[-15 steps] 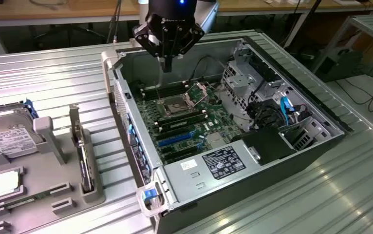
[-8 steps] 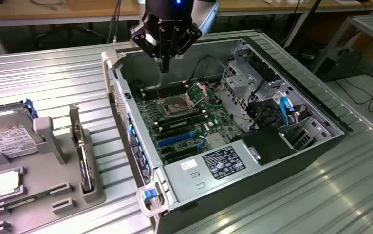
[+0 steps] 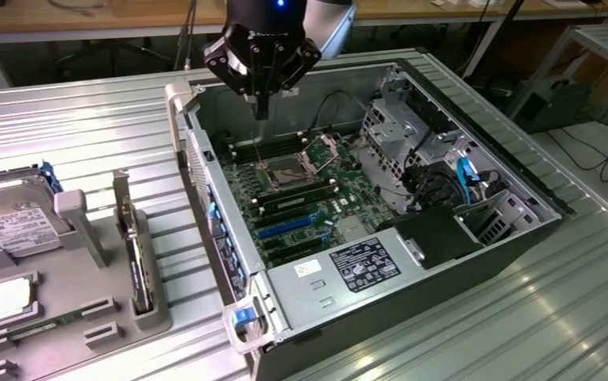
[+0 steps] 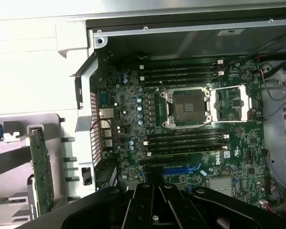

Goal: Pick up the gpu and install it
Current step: 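Reach for the gpu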

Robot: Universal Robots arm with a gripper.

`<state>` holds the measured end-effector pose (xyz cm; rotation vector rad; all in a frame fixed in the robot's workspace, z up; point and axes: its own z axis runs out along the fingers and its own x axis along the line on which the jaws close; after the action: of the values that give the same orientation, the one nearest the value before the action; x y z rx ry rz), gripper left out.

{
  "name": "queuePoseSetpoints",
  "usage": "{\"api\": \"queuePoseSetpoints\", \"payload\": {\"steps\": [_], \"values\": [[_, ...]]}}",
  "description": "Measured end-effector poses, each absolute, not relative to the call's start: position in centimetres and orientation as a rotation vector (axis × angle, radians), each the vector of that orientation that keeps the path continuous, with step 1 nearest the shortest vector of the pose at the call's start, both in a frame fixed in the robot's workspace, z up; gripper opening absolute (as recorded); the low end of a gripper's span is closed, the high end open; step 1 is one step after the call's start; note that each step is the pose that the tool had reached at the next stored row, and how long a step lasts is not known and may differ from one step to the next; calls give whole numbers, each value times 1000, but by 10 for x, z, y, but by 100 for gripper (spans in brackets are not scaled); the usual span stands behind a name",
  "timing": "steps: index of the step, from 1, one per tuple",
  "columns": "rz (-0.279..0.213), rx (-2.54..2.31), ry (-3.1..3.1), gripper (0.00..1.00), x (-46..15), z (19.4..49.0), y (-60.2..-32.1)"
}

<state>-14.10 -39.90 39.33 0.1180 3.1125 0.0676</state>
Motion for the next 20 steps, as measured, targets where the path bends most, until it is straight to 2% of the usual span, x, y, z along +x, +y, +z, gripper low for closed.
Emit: {"api": "queuePoseSetpoints", "payload": {"steps": [20], "values": [[68,54,3116,11,-163,393,-400]]}}
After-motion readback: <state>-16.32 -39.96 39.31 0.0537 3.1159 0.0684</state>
